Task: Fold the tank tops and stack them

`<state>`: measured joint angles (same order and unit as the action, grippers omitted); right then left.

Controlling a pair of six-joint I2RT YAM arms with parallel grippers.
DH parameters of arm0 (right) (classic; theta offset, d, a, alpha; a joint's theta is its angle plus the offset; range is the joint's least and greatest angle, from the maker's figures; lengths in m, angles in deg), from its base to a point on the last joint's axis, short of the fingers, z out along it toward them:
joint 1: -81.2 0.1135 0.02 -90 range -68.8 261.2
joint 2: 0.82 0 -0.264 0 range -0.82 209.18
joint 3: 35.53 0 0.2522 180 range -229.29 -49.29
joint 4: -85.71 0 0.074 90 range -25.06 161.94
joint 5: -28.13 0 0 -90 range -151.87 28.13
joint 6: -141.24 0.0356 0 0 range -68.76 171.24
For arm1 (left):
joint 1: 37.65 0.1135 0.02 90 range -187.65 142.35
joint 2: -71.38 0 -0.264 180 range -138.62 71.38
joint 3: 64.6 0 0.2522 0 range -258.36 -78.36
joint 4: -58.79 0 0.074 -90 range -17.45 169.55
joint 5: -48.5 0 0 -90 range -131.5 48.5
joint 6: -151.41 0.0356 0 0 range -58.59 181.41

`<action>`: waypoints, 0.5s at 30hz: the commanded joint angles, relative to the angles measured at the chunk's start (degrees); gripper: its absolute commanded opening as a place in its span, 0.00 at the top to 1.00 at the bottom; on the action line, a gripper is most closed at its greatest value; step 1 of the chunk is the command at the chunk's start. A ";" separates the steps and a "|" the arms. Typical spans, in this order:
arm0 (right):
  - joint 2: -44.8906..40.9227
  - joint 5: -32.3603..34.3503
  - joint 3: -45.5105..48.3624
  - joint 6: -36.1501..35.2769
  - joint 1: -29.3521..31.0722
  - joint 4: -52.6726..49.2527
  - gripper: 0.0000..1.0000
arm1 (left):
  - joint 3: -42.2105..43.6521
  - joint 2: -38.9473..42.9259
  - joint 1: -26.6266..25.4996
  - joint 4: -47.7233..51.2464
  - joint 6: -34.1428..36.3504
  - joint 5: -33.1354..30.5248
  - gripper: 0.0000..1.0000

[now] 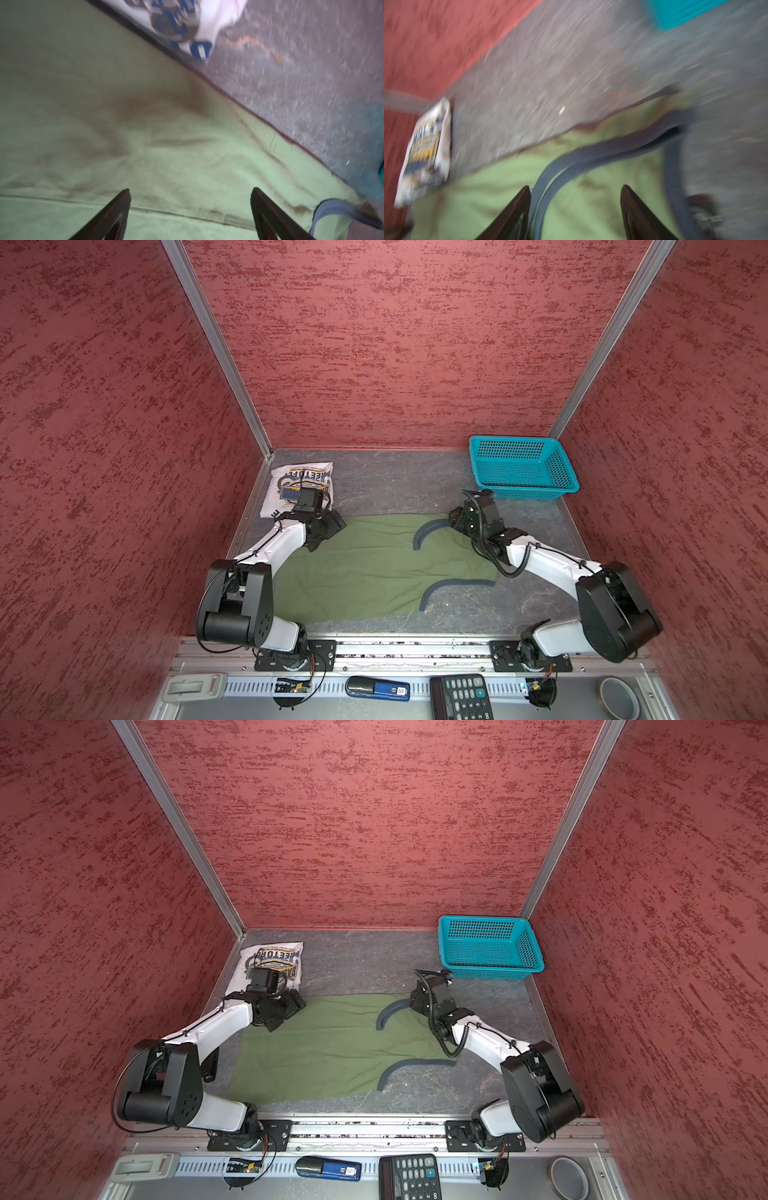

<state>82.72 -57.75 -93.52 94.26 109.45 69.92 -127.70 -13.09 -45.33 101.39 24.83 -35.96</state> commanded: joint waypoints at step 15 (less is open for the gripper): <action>23.71 -4.48 -13.39 -5.85 3.57 -8.00 0.35 | -6.75 -15.84 -11.29 -2.47 -4.40 -0.17 0.12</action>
<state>103.86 -63.10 -106.72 89.21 115.77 65.86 -134.26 -25.61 -55.50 100.80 21.83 -37.38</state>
